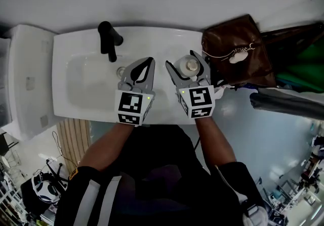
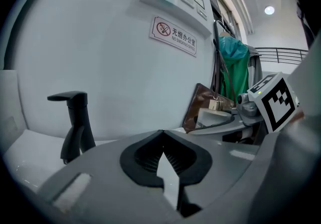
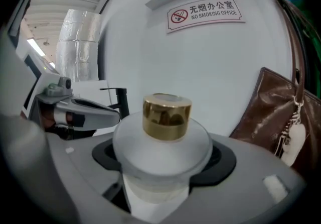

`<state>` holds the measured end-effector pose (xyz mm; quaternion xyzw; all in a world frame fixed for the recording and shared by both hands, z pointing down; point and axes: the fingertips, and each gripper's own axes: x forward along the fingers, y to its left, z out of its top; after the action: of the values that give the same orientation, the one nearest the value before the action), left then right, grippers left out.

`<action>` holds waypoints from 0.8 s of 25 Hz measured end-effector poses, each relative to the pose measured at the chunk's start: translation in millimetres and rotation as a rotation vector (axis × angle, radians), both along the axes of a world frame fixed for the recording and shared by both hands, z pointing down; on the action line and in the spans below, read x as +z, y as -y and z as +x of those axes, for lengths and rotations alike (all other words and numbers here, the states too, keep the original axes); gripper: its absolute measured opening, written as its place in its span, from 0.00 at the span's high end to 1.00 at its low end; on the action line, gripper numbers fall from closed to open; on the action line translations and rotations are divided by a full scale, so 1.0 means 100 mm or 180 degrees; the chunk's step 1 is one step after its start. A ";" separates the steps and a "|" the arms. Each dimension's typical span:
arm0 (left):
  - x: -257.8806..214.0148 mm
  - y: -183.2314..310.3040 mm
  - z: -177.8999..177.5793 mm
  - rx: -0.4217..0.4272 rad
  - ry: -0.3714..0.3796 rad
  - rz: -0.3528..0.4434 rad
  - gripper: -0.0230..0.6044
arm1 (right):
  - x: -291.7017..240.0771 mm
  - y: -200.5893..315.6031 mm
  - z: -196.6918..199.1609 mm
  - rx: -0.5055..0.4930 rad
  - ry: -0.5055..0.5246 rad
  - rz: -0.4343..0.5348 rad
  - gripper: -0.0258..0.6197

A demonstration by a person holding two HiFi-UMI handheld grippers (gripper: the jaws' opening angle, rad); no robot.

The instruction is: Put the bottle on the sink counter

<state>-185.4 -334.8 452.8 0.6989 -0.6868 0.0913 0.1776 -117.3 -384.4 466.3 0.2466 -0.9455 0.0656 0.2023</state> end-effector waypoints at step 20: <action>0.68 0.50 -0.30 -0.0081 -0.0101 -0.0413 0.96 | 0.67 0.61 -0.26 0.0143 -0.0297 -0.0063 0.41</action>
<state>-215.0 -385.1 520.7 0.6784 -0.6854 0.1222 0.2346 -143.5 -445.1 532.8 0.2685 -0.9286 0.0678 0.2471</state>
